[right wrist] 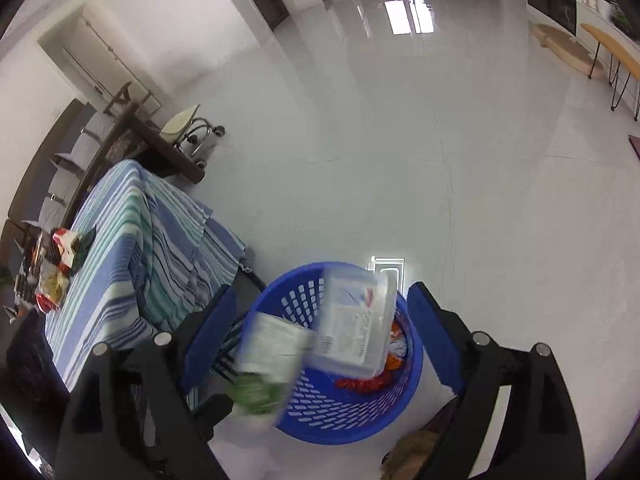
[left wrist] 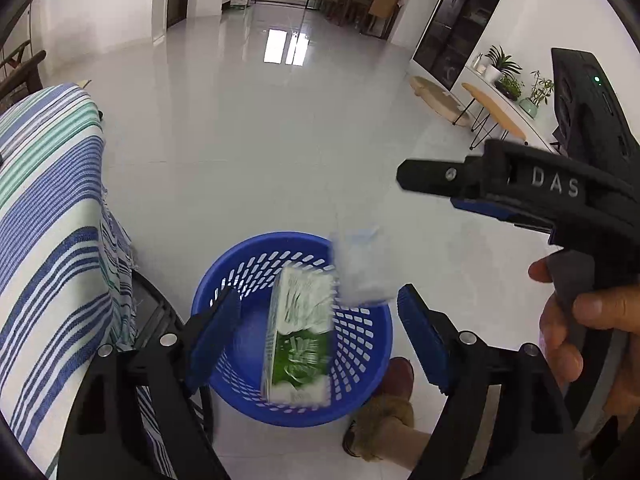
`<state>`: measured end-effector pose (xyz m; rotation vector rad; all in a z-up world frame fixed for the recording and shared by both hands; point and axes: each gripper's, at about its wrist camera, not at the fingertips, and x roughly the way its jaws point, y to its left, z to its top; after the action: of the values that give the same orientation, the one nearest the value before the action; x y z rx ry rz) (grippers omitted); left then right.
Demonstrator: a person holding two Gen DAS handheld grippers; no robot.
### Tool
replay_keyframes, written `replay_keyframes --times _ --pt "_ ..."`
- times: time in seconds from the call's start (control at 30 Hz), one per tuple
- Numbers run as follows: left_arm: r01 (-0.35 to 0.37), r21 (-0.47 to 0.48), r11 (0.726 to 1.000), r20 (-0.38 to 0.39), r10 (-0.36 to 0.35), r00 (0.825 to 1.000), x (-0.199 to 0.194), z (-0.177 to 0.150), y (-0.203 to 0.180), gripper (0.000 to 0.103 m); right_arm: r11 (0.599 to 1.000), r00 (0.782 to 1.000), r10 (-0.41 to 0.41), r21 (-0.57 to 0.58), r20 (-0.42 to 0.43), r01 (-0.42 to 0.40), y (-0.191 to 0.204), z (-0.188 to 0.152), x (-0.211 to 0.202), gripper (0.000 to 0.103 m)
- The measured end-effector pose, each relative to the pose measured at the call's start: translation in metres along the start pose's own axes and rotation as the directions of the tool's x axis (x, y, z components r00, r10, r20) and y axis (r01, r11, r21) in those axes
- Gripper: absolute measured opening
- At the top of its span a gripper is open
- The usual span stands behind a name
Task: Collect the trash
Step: 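Move both tools back over the table toward the crushed can and wrappers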
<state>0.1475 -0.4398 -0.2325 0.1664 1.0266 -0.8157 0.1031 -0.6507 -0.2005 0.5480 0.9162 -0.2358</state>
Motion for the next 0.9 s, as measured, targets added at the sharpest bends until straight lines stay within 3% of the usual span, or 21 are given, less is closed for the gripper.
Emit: replay_keyframes --times 0.1,0.27,0.4,0.5,0.6,0.7,0.8,0.9 --pt "0.042 -0.008 0.999 0.042 -0.041 0.998 -0.027 -0.002 -0.003 0.081 1.0 0.997 -0.021 -0.015 0.077 0.022 0.003 0.004 -0.017 0.088" --pt "0.071 0.015 0.997 0.153 -0.072 0.986 -0.1 -0.014 0.0 0.093 0.995 0.974 -0.042 -0.081 0.224 0.061 0.024 -0.001 -0.043 0.098" --pt "0.005 -0.002 1.0 0.173 -0.005 0.985 -0.147 -0.04 0.035 0.096 0.971 0.954 -0.041 -0.215 0.297 0.108 0.07 -0.02 -0.054 0.098" --pt "-0.107 -0.039 0.993 0.143 0.111 0.983 -0.169 -0.069 0.081 0.096 0.929 0.949 -0.005 -0.35 0.316 0.122 0.116 -0.039 -0.048 0.098" --pt "-0.207 -0.106 0.973 0.105 0.218 0.97 -0.188 -0.094 0.132 0.096 0.863 0.954 0.04 -0.491 0.297 0.116 0.166 -0.069 -0.039 0.098" --pt "-0.286 -0.202 0.937 0.062 0.303 0.951 -0.21 -0.118 0.189 0.096 0.83 0.975 0.085 -0.556 0.207 0.045 0.213 -0.101 -0.024 0.098" --pt "-0.359 -0.267 0.894 0.033 0.381 0.924 -0.231 -0.136 0.241 0.096 0.806 0.99 0.112 -0.591 0.083 -0.042 0.26 -0.126 -0.006 0.098" --pt "-0.43 -0.312 0.847 0.018 0.458 0.889 -0.247 -0.143 0.285 0.096 0.782 0.991 0.132 -0.616 0.013 -0.096 0.308 -0.139 0.007 0.098"
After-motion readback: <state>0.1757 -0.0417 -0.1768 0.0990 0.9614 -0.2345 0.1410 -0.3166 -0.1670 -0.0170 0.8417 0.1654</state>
